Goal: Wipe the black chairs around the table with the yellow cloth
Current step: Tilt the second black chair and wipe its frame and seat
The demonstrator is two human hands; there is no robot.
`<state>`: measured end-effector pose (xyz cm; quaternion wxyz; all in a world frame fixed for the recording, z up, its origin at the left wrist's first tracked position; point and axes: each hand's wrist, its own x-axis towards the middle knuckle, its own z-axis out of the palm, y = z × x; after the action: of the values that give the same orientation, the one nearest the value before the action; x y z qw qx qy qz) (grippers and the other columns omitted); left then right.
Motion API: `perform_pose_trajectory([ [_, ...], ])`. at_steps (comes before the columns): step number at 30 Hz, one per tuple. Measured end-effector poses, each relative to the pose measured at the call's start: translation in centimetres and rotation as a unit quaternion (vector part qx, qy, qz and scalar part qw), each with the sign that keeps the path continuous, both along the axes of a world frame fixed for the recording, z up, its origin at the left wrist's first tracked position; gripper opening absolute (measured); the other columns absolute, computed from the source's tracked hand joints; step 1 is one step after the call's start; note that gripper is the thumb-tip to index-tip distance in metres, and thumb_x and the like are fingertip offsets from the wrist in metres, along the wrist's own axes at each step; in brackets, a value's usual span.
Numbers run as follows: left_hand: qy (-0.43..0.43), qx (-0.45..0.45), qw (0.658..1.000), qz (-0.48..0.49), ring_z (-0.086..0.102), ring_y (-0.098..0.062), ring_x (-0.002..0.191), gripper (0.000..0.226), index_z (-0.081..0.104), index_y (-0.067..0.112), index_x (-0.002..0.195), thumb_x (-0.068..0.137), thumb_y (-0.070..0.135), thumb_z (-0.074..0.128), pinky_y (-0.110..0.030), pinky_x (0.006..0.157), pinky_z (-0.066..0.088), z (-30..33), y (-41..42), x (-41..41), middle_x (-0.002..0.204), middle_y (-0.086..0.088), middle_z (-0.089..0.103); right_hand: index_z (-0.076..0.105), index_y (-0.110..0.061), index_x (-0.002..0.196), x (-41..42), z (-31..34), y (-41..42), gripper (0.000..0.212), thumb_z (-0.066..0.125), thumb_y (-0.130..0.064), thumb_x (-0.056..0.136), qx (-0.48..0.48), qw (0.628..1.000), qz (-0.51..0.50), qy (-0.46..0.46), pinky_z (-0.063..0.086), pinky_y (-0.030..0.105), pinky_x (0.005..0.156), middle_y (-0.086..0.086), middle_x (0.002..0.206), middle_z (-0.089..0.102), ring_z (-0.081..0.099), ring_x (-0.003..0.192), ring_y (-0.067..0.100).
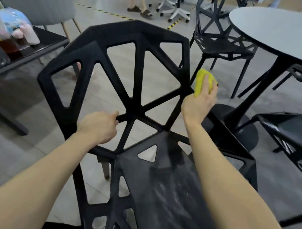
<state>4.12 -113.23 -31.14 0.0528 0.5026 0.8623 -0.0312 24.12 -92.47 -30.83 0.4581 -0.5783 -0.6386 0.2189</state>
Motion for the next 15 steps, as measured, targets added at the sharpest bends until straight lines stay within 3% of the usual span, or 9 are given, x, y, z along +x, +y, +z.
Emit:
perform_pose_trajectory([
  [2,0.007,0.009,1.0,-0.003,0.059,-0.035,0.082,0.023,0.051,0.028,0.127,0.111,0.037,0.037,-0.041,0.068,0.052,-0.1,0.0,0.0,0.078,0.0,0.051,0.042,-0.024,0.162,-3.0,-1.6,-3.4,0.089,0.054,0.01,0.081,-0.027,0.997,0.062,-0.035,0.028,0.035,0.117,0.008,0.171,0.022,0.033,0.143,0.037],
  [4,0.021,0.014,1.0,-0.006,0.06,-0.035,0.079,0.021,0.051,0.025,0.122,0.111,0.036,0.038,-0.041,0.068,0.053,-0.1,-0.1,0.0,0.077,0.0,0.053,0.035,-0.023,0.165,-5.6,-5.0,-9.3,0.09,0.061,0.006,0.084,-0.019,0.98,0.189,-0.067,0.033,0.043,0.123,0.011,0.171,0.017,0.026,0.153,0.037],
  [7,0.031,0.016,0.999,-0.018,0.059,-0.035,0.078,0.02,0.052,0.023,0.118,0.11,0.036,0.039,-0.04,0.066,0.049,-0.5,-0.2,-0.1,0.08,-0.002,0.057,0.025,-0.023,0.168,-6.1,-8.6,-15.1,0.094,0.063,0.006,0.087,-0.049,0.95,0.287,-0.113,0.043,0.05,0.117,0.016,0.17,0.016,0.032,0.147,0.04],
  [10,0.043,0.012,0.999,-0.016,0.057,-0.034,0.078,0.02,0.051,0.025,0.121,0.111,0.036,0.038,-0.04,0.066,0.046,-0.4,-0.3,-0.2,0.079,-0.001,0.053,0.039,-0.025,0.163,-4.3,-9.2,-13.2,0.084,0.049,0.009,0.087,0.025,0.939,0.303,-0.158,0.045,0.046,0.114,0.011,0.17,0.026,0.041,0.134,0.038],
  [13,0.043,0.006,0.999,-0.025,0.056,-0.034,0.077,0.021,0.05,0.025,0.123,0.112,0.035,0.036,-0.041,0.067,0.047,-0.2,-0.3,0.2,0.074,-0.001,0.049,0.048,-0.025,0.159,1.2,-12.8,-8.2,0.083,0.03,-0.002,0.082,0.17,0.852,0.347,-0.353,0.049,0.049,0.1,0.011,0.171,0.032,0.045,0.123,0.036],
  [15,0.05,0.004,0.998,-0.026,0.055,-0.035,0.076,0.02,0.05,0.023,0.121,0.113,0.034,0.035,-0.041,0.068,0.047,0.1,-0.4,0.4,0.072,0.0,0.046,0.057,-0.033,0.151,4.6,-13.9,-5.5,0.074,0.035,-0.006,0.086,0.143,0.839,0.347,-0.394,0.054,0.052,0.088,0.002,0.17,0.035,0.044,0.11,0.032],
])
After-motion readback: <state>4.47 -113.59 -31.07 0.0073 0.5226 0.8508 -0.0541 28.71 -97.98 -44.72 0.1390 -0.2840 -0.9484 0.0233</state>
